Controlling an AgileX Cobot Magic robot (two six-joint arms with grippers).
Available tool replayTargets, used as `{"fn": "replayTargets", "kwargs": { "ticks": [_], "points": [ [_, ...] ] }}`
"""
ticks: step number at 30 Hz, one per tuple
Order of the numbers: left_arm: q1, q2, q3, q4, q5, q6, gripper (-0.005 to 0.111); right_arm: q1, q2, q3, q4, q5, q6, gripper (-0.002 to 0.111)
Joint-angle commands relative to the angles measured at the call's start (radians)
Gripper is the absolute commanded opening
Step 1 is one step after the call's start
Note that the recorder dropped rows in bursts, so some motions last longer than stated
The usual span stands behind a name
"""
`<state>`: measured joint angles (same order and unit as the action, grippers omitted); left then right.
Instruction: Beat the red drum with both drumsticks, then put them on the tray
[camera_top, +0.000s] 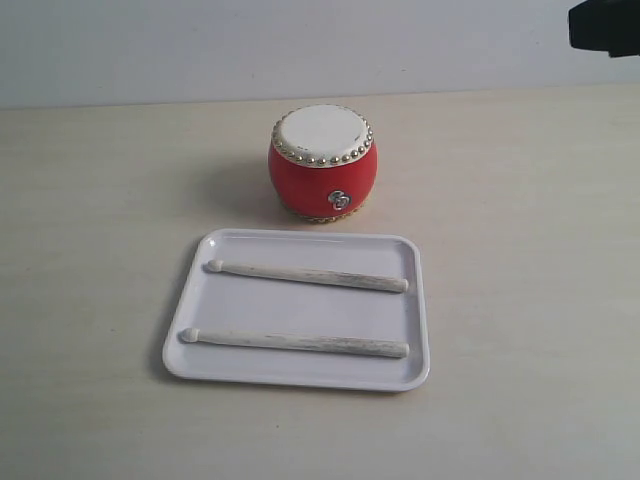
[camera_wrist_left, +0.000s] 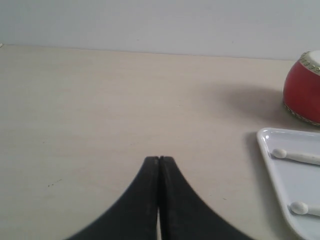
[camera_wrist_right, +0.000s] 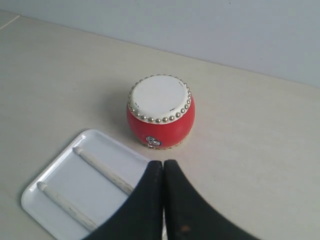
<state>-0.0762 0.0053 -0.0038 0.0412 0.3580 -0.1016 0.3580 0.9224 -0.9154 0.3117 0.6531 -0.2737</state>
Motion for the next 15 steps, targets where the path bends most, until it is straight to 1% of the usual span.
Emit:
{"fn": "replayTargets", "kwargs": {
  "ticks": [1, 4, 8, 10, 11, 12, 14, 15],
  "points": [
    [-0.004, -0.005, 0.004, 0.001, -0.005, -0.007, 0.0, -0.003, -0.106, 0.003, -0.028, -0.004, -0.003, 0.0],
    [-0.004, -0.005, 0.004, 0.001, -0.005, -0.007, 0.0, -0.015, -0.234, 0.003, -0.045, -0.004, -0.048, 0.0],
    [-0.004, -0.005, 0.004, 0.001, -0.005, -0.007, 0.0, -0.158, -0.408, 0.024, -0.047, -0.051, -0.083, 0.0],
    [-0.004, -0.005, 0.004, 0.001, -0.005, -0.007, 0.0, -0.244, -0.515, 0.16, -0.047, -0.185, -0.083, 0.0],
    [-0.004, -0.005, 0.004, 0.001, -0.005, -0.007, 0.0, -0.269, -0.552, 0.211, -0.045, -0.223, -0.083, 0.0],
    [-0.004, -0.005, 0.004, 0.001, -0.005, -0.007, 0.0, -0.316, -0.635, 0.309, -0.037, -0.282, -0.079, 0.0],
    [-0.004, -0.005, 0.004, 0.001, -0.005, -0.007, 0.0, -0.347, -0.732, 0.442, -0.017, -0.31, -0.079, 0.0],
    [-0.004, -0.005, 0.004, 0.001, -0.005, -0.007, 0.0, -0.347, -0.761, 0.475, -0.017, -0.31, -0.079, 0.0]
  ]
}}
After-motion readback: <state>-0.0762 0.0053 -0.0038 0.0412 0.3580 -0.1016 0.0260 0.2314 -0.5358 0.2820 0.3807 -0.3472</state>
